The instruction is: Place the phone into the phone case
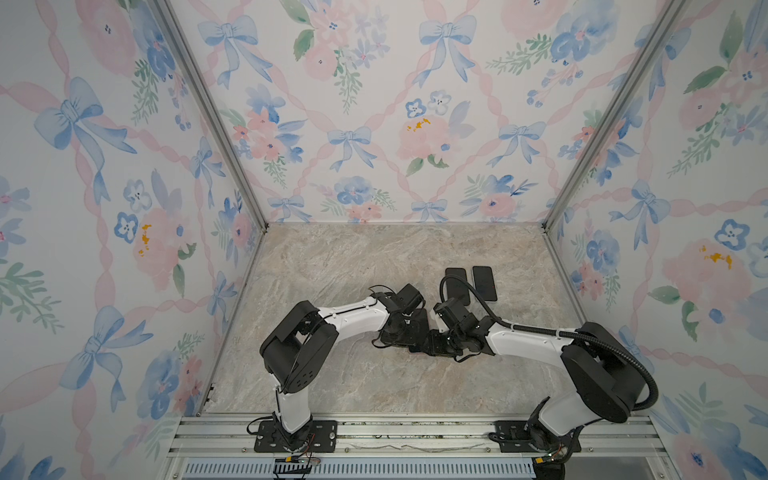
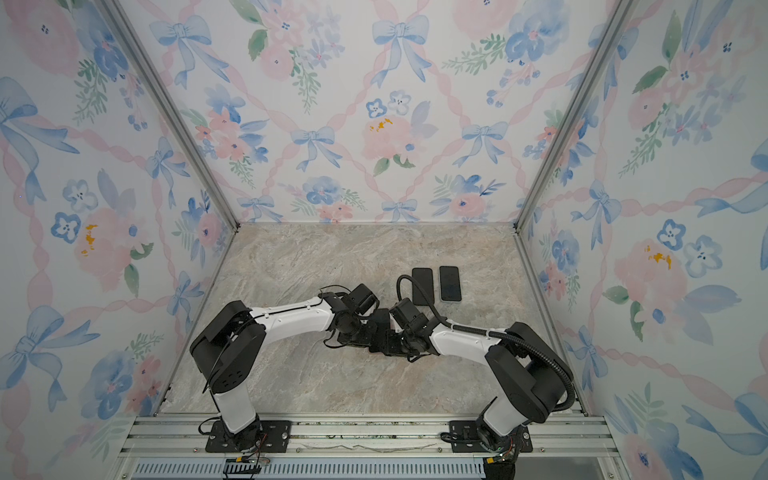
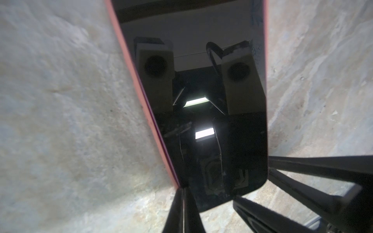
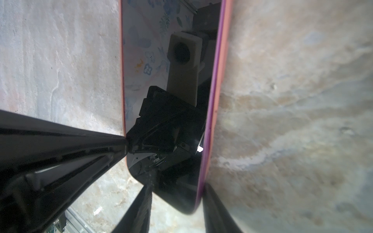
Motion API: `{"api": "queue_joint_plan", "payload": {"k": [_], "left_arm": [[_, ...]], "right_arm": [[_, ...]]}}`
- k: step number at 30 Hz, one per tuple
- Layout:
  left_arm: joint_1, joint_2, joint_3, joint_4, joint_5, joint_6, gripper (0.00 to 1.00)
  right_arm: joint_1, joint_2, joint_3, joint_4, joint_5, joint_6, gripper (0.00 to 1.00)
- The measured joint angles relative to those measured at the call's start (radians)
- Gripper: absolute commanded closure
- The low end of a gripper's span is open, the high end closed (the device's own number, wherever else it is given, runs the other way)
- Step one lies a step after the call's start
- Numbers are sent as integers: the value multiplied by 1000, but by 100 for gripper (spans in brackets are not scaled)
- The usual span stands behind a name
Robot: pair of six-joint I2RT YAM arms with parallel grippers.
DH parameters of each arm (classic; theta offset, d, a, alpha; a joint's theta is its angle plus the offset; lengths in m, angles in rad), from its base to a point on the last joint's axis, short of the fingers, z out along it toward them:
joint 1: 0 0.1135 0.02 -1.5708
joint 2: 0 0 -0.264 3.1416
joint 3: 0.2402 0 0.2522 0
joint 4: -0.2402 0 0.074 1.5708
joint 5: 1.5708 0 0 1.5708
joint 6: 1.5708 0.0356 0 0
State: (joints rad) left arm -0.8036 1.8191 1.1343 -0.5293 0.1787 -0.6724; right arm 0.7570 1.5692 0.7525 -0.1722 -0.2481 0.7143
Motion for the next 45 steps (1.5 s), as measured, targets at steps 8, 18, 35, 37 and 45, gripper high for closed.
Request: {"api": "queue_joint_plan", "payload": {"k": [8, 18, 35, 37, 45], "left_arm": [[0, -16, -12, 7, 0, 0, 85], [34, -48, -46, -5, -15, 0, 71], [50, -58, -99, 74, 83, -18, 61], [57, -60, -110, 94, 105, -22, 57], [72, -70, -146, 162, 159, -42, 60]], "right_arm": [[18, -3, 47, -79, 52, -50, 57], [16, -34, 53, -107, 63, -65, 62], [10, -34, 48, -101, 63, -63, 71], [10, -34, 46, -100, 63, -63, 72], [8, -34, 43, -97, 63, -60, 75]]}}
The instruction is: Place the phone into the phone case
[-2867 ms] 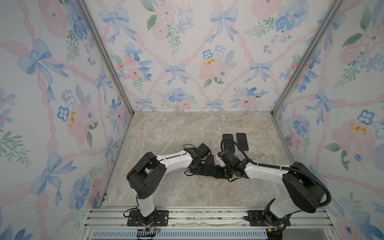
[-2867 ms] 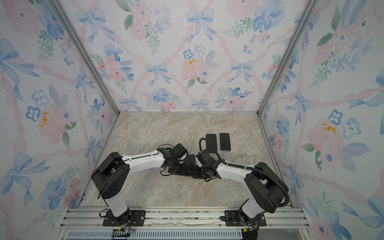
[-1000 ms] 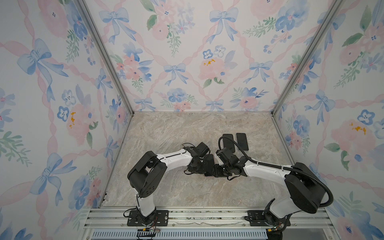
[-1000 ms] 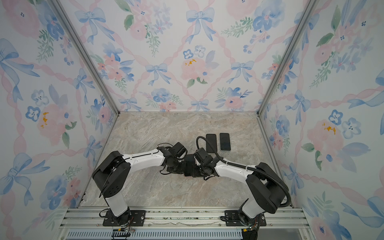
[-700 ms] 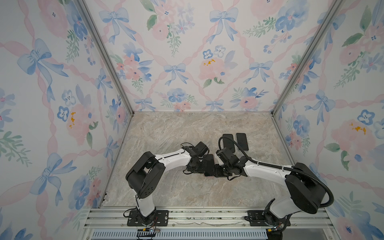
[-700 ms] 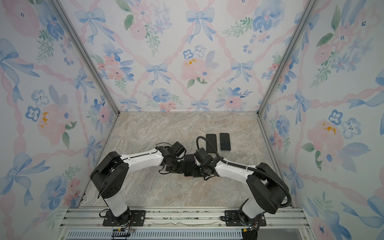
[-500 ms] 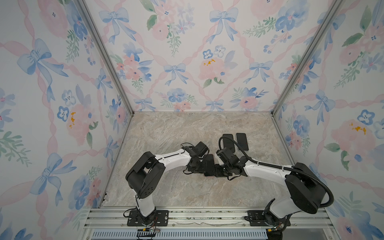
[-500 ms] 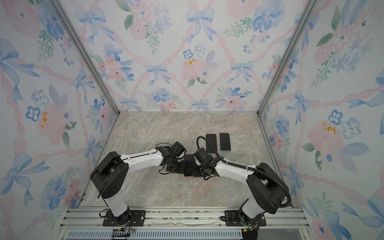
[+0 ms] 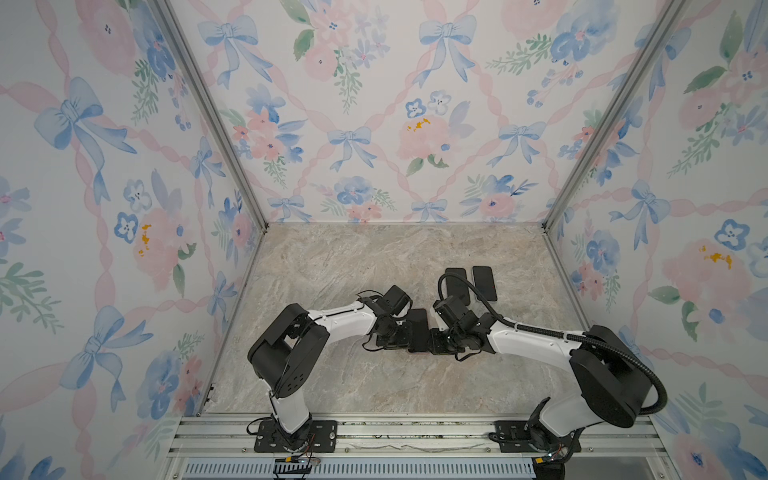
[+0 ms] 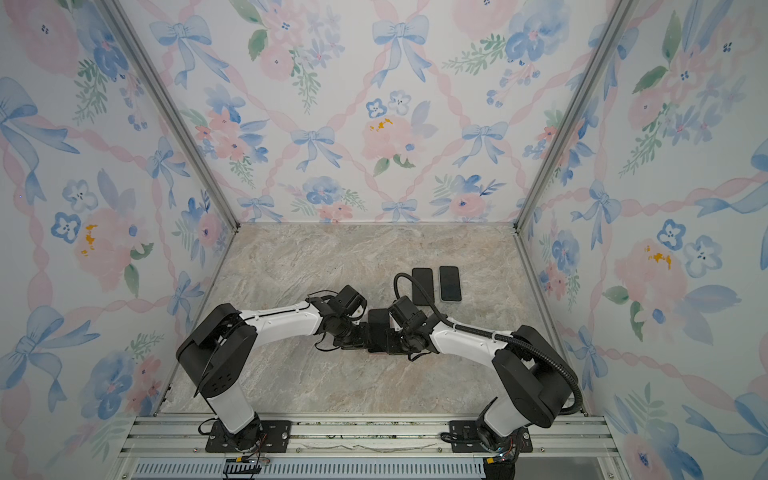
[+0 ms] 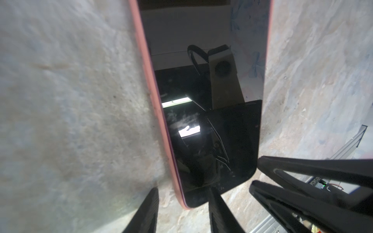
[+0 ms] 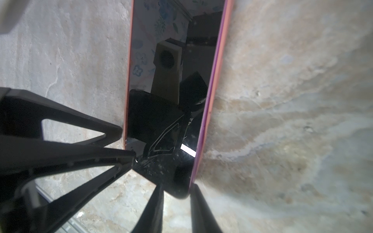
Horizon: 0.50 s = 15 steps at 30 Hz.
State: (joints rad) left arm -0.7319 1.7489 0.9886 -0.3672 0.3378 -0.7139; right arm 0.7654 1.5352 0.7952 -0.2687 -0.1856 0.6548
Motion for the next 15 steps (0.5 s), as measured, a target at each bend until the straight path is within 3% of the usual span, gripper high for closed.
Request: {"api": "queue_joint_plan", "payload": {"k": [15], "left_arm": [[13, -5, -45, 81, 60, -25, 67]], "right_arm": [[0, 0, -12, 22, -4, 23, 81]]}}
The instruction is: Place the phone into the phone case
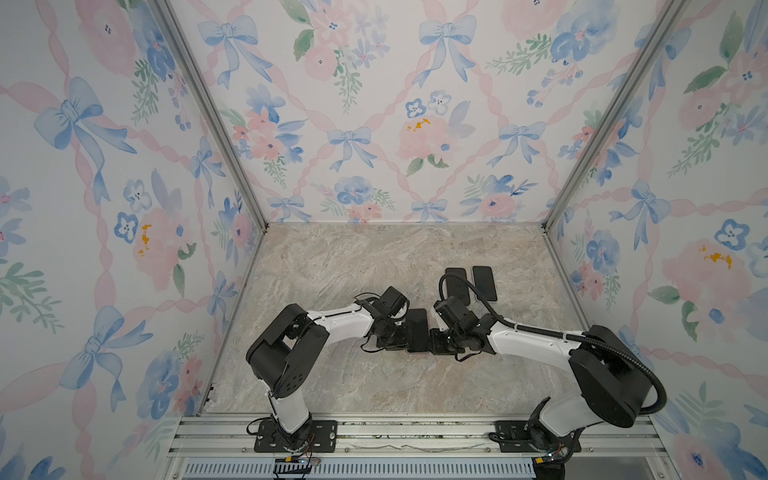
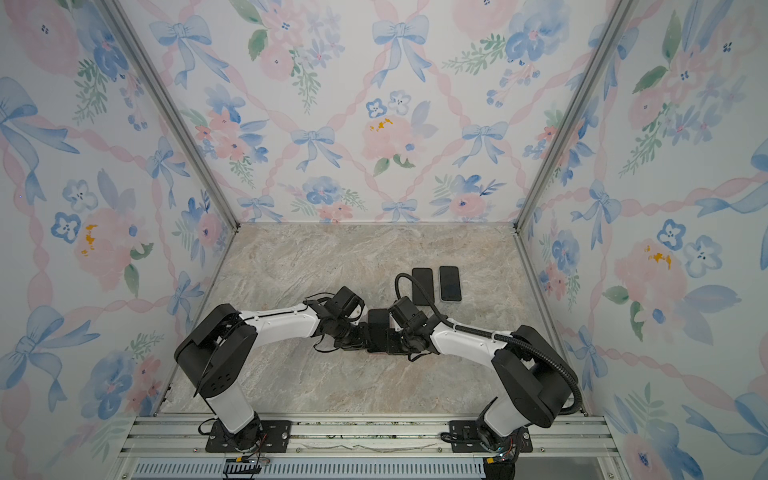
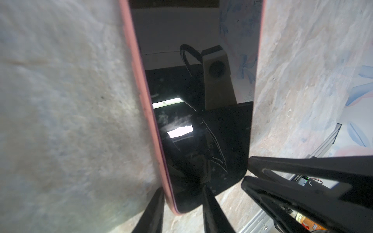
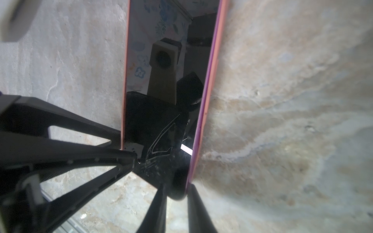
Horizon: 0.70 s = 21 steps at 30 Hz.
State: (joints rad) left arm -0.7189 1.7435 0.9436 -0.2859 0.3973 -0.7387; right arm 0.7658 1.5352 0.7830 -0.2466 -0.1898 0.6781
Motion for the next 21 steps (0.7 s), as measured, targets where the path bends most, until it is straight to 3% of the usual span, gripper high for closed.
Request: {"api": "queue_joint_plan", "payload": {"k": [21], "left_arm": [[7, -7, -24, 35, 13, -26, 70]], "right_arm": [[0, 17, -6, 19, -4, 48, 87]]}}
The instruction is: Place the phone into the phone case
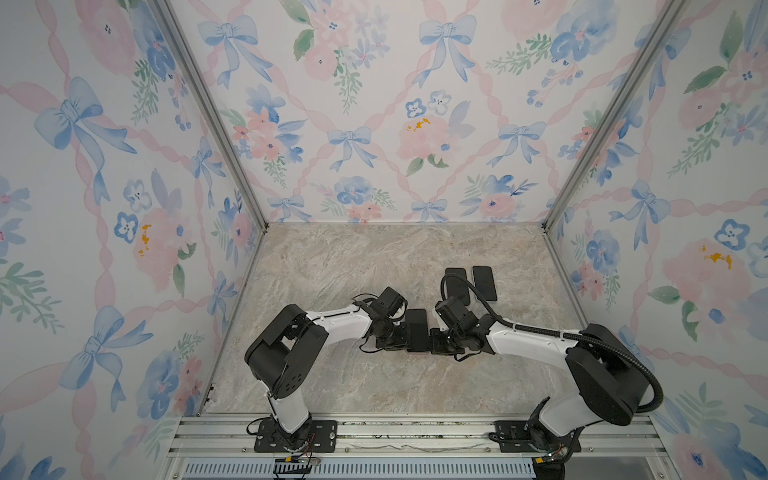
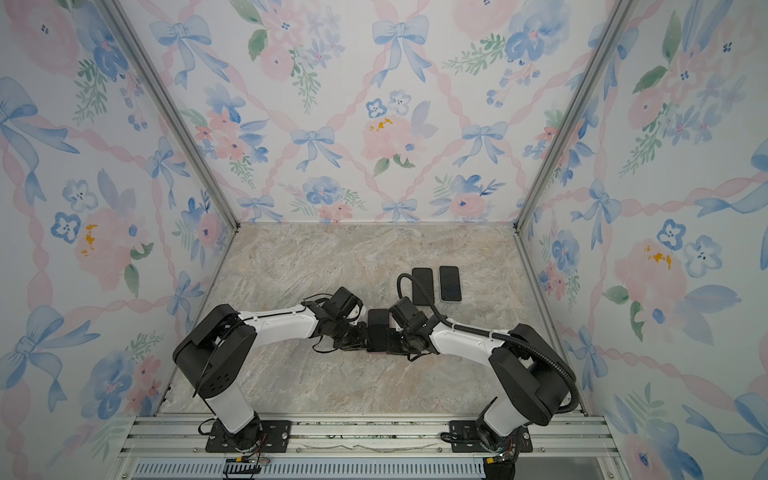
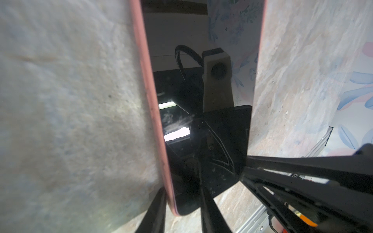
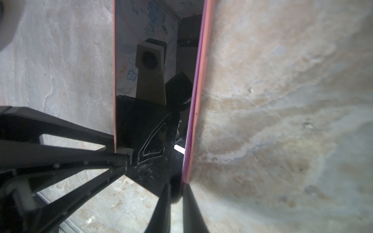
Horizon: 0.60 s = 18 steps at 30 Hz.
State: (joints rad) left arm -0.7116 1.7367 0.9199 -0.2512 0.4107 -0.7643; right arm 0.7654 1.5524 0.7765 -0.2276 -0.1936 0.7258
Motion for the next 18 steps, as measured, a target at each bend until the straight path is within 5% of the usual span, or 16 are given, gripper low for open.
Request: {"api": "queue_joint_plan", "payload": {"k": [18], "left_arm": [[6, -3, -6, 3, 2, -8, 72]], "right_arm": [[0, 10, 0, 15, -8, 20, 90]]}}
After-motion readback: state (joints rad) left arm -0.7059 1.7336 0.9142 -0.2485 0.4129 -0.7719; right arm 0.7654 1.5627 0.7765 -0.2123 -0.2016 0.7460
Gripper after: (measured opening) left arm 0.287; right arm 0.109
